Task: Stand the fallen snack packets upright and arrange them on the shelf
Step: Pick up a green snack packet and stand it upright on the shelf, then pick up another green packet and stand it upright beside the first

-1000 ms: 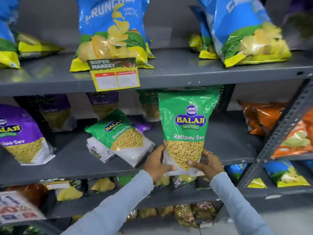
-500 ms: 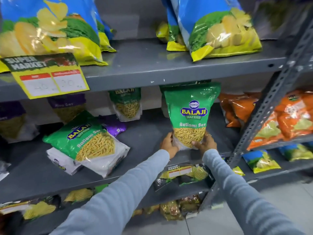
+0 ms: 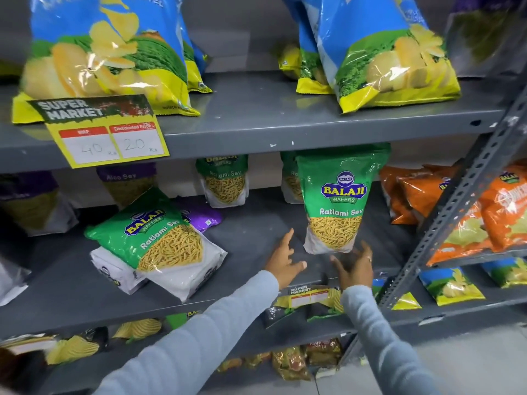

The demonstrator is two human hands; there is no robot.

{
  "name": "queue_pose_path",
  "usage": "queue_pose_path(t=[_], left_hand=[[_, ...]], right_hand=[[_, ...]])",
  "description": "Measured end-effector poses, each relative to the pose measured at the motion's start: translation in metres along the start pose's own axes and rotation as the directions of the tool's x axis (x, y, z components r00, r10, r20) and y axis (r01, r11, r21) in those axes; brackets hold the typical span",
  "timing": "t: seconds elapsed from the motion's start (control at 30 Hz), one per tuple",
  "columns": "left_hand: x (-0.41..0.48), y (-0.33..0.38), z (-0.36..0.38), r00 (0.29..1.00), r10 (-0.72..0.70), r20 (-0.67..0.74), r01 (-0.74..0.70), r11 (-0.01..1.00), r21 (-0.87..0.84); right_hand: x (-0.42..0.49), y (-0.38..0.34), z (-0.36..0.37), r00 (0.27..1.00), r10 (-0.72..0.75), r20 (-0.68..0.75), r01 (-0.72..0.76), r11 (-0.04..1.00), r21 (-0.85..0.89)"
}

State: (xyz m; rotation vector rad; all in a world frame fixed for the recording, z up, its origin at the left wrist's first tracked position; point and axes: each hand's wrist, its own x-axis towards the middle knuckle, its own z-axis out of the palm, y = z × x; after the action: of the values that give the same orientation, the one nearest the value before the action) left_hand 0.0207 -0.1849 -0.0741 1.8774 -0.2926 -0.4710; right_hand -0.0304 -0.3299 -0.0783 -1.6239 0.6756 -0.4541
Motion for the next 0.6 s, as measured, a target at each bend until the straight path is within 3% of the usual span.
queue_pose_path(t=[0.07, 0.13, 0.23, 0.3, 0.37, 0.47, 0.53, 0.6], left_hand=[[-0.027, -0.005, -0.020, 0.976, 0.107, -0.189, -0.103, 0.994, 0.030], [-0.054, -0.012, -0.043, 0.901, 0.197, -0.386, -0.161, 0.979, 0.124], [-0.090, -0.023, -0.077, 0.784, 0.285, -0.551, -0.145, 0.948, 0.283], [-0.110, -0.033, -0.101, 0.694, 0.295, -0.657, -0.062, 0.933, 0.353], [-0.123, -0.044, -0.119, 0.585, 0.261, -0.768, 0.041, 0.936, 0.350], [-0.136, -0.059, -0.133, 0.482, 0.007, -0.876, 0.157, 0.983, 0.094], [-0.133, -0.066, -0.137, 0.497, -0.269, -0.825, 0.138, 0.963, -0.231], [-0.123, -0.072, -0.143, 0.575, -0.427, -0.698, 0.073, 0.876, -0.476]], right_hand=[[-0.031, 0.015, 0.015, 0.992, -0.091, 0.087, 0.096, 0.994, -0.058], [-0.056, 0.026, 0.038, 0.937, -0.215, 0.277, 0.298, 0.904, -0.307], [-0.080, 0.036, 0.080, 0.756, -0.274, 0.595, 0.598, 0.658, -0.458], [-0.088, 0.044, 0.108, 0.674, -0.314, 0.669, 0.724, 0.460, -0.513], [-0.094, 0.051, 0.125, 0.641, -0.256, 0.723, 0.762, 0.320, -0.563], [-0.100, 0.066, 0.136, 0.675, -0.165, 0.719, 0.735, 0.228, -0.638], [-0.100, 0.068, 0.136, 0.709, -0.109, 0.697, 0.698, 0.251, -0.670], [-0.099, 0.062, 0.134, 0.717, -0.101, 0.690, 0.678, 0.332, -0.656]])
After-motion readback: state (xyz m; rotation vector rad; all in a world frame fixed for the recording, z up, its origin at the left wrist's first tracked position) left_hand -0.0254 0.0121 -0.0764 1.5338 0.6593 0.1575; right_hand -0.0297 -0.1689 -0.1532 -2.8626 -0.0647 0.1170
